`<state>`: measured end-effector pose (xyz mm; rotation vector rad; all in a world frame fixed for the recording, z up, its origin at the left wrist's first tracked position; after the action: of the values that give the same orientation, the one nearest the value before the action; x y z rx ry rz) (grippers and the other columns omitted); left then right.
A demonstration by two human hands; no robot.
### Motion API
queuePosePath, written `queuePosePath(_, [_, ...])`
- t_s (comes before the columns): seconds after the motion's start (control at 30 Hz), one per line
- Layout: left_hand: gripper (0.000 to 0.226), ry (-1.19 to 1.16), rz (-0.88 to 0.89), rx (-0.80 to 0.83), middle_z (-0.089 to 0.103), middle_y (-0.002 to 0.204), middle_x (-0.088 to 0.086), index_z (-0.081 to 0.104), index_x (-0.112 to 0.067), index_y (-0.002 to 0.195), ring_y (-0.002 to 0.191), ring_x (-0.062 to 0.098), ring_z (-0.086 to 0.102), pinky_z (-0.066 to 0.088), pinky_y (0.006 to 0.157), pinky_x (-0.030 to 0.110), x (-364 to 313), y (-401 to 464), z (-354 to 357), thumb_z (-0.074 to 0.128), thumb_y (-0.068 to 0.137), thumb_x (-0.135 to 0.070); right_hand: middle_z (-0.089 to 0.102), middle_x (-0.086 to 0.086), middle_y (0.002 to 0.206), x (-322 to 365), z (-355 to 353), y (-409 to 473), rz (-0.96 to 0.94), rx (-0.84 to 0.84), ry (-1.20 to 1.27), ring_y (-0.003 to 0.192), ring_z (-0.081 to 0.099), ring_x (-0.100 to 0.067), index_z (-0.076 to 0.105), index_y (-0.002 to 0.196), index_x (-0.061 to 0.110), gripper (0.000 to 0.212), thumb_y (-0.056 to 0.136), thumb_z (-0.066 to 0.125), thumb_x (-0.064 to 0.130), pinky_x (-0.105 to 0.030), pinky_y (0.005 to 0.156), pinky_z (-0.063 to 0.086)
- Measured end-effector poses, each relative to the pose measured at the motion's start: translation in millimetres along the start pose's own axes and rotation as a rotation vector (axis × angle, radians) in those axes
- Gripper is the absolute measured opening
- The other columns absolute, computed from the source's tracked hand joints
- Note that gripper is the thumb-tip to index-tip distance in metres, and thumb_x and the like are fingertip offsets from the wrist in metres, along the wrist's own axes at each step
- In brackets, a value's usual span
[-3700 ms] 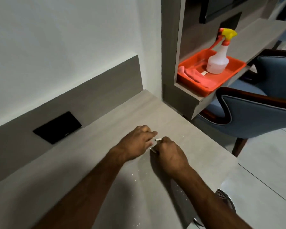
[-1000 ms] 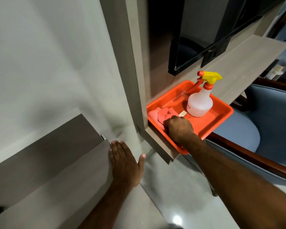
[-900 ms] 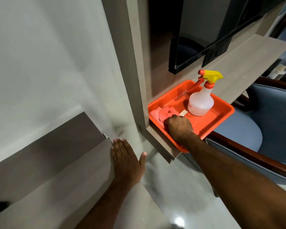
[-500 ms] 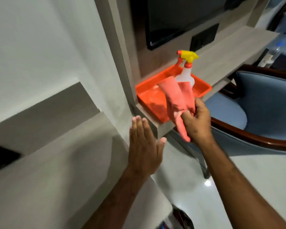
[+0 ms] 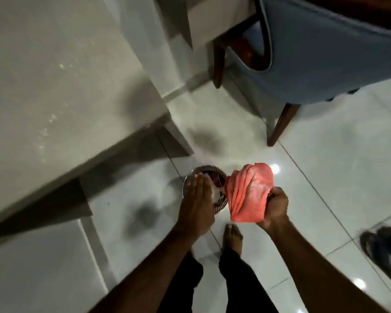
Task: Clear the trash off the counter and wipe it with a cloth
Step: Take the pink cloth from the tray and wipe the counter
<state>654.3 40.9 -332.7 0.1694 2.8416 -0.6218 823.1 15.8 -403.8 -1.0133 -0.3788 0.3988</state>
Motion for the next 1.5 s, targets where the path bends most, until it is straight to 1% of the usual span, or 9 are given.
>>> queuePosePath(0.13, [0.072, -0.176, -0.332, 0.042, 0.037, 0.154, 0.021, 0.029, 0.000, 0.148, 0.144, 0.036, 0.031, 0.030, 0.120, 0.044, 64, 17, 86, 0.059, 0.087, -0.023, 0.063, -0.023, 0.132, -23, -30, 49, 0.036, 0.035, -0.164, 0.121, 0.061, -0.038, 0.060, 0.131, 0.007, 0.082, 0.079, 0.052, 0.071, -0.052, 0.104, 0.045])
queuePosePath(0.27, [0.068, -0.600, -0.986, 0.056, 0.058, 0.131, 0.022, 0.045, 0.004, 0.130, 0.120, 0.038, 0.056, 0.052, 0.100, 0.045, 133, 6, 174, 0.070, 0.080, -0.035, 0.069, -0.021, 0.120, -13, -50, 96, -0.157, -0.190, -0.671, 0.102, 0.070, -0.033, 0.063, 0.119, 0.003, 0.030, 0.091, 0.064, 0.016, -0.047, 0.092, 0.056])
queuePosePath(0.37, [0.055, -1.260, -1.267, 0.208, 0.064, 0.114, 0.018, 0.050, 0.001, 0.128, 0.096, 0.034, 0.064, 0.055, 0.087, 0.042, 130, -6, 252, 0.068, 0.087, -0.031, 0.072, -0.009, 0.105, -20, -50, 114, -0.222, -0.210, -0.848, 0.087, 0.073, -0.021, 0.065, 0.102, 0.012, 0.012, 0.091, 0.061, 0.009, -0.035, 0.074, 0.060])
queuePosePath(0.63, [0.032, -1.561, -1.097, 0.119, 0.069, 0.117, 0.028, 0.058, -0.002, 0.126, 0.085, 0.040, 0.072, 0.062, 0.048, 0.037, 122, -13, 203, 0.045, 0.097, -0.004, 0.073, -0.006, 0.109, -19, 14, 28, -0.433, -0.114, -1.150, 0.100, 0.070, -0.025, 0.064, 0.115, 0.016, 0.037, 0.088, 0.051, -0.006, -0.050, 0.093, 0.056])
queuePosePath(0.73, [0.031, -1.607, -1.055, 0.034, 0.067, 0.122, 0.018, 0.054, -0.018, 0.128, 0.088, 0.037, 0.073, 0.062, 0.051, 0.043, 115, -64, 113, 0.051, 0.099, -0.028, 0.068, -0.003, 0.119, -26, 75, -49, -0.547, -0.034, -1.221, 0.110, 0.066, -0.022, 0.053, 0.130, 0.021, 0.066, 0.074, 0.048, -0.016, -0.052, 0.095, 0.055])
queuePosePath(0.9, [0.029, -1.620, -0.984, -0.059, 0.070, 0.114, 0.015, 0.054, -0.018, 0.124, 0.085, 0.036, 0.075, 0.063, 0.059, 0.052, 116, -162, -31, 0.057, 0.095, -0.016, 0.069, 0.004, 0.119, -32, 177, -191, -0.785, 0.020, -1.109, 0.110, 0.067, -0.018, 0.052, 0.132, 0.034, 0.076, 0.076, 0.049, -0.017, -0.051, 0.094, 0.054])
queuePosePath(1.13, [0.039, -1.734, -1.023, -0.180, 0.069, 0.111, 0.030, 0.053, -0.002, 0.126, 0.089, 0.047, 0.072, 0.062, 0.052, 0.043, 139, -234, -138, 0.058, 0.088, 0.000, 0.071, 0.017, 0.101, -30, 310, -336, -1.186, 0.075, -1.146, 0.092, 0.066, -0.005, 0.052, 0.132, 0.038, 0.060, 0.082, 0.047, 0.005, -0.020, 0.075, 0.050])
queuePosePath(1.33, [0.026, -1.747, -1.056, -0.255, 0.073, 0.093, 0.031, 0.066, 0.000, 0.113, 0.064, 0.038, 0.071, 0.062, 0.057, 0.053, 153, -256, -155, 0.066, 0.088, -0.009, 0.047, -0.021, 0.147, -55, 463, -303, -1.473, 0.122, -1.682, 0.129, 0.048, -0.040, 0.028, 0.154, 0.015, 0.081, 0.080, 0.048, -0.011, -0.046, 0.108, 0.040])
queuePosePath(1.5, [0.054, -1.789, -1.075, -0.344, 0.074, 0.090, 0.032, 0.074, -0.002, 0.099, 0.068, 0.038, 0.073, 0.061, 0.071, 0.056, 146, -246, -167, 0.081, 0.073, -0.049, 0.038, -0.020, 0.150, -104, 523, -168, -1.266, 0.211, -2.310, 0.137, 0.035, -0.044, 0.030, 0.151, 0.018, 0.069, 0.086, 0.053, 0.012, -0.058, 0.109, 0.033])
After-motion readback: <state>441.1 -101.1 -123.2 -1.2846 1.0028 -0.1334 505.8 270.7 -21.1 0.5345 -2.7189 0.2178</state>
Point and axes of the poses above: each hand's wrist, its own y-axis towards the middle knuckle, its own z-axis out of the palm, x = y × z, the point moved 10 cm from there along y, towards the middle knuckle
